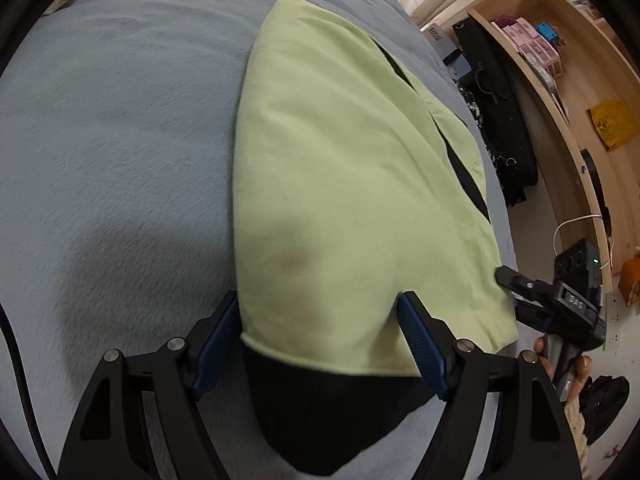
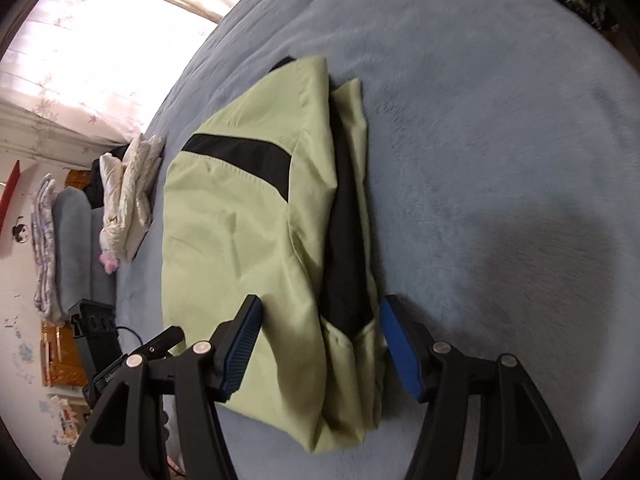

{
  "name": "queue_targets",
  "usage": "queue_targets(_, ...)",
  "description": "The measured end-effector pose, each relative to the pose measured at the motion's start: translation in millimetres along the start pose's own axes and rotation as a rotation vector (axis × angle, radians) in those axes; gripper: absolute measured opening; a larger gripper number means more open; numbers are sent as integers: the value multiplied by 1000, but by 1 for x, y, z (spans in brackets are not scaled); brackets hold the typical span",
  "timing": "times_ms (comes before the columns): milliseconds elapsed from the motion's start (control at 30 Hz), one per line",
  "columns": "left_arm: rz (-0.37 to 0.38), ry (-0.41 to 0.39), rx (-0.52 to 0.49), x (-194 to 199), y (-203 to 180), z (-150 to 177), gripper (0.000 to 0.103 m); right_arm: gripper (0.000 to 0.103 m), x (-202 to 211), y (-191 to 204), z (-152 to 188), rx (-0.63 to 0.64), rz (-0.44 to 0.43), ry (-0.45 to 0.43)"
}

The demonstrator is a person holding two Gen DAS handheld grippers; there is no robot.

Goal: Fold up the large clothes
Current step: 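Grasp the green bundle with both tools and lift it off the blanket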

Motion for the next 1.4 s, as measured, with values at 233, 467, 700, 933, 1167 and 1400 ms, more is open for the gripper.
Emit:
queue_targets(233,24,-5,-34,-15,-11,-8,87,70,-23,-2,-13,-2,-86,13)
queue_targets(467,2,-19,-73,-29,-22,-16,98,72,-43,8,-29,18,-191,-38)
queue_targets(700,-15,-29,-107,-34,-24,-15,102,70,-59,27,-32,117,-151,-64)
queue_targets(933,-34,-33,-111,-33,-20,-14,102,48,-58,18,-30,111,-111,-117)
queue_targets(1167,-65,-55,-101,-34,-30,-18,95,15,-54,28,-28,103,-76,-126)
queue_targets(1400,-121,-132,-145,-9,-40,-20,58,10,-32,70,-21,199,2,-188)
Point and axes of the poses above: each gripper's, at about its wrist camera, not at the fingertips, and x roughly against the way its jaws point, y to its left, z to its underside, the point moved 6 cm from there along -x, roughly the way its jaws point, and after that the axes turned 2 degrees about x, right-handed, at the moved point
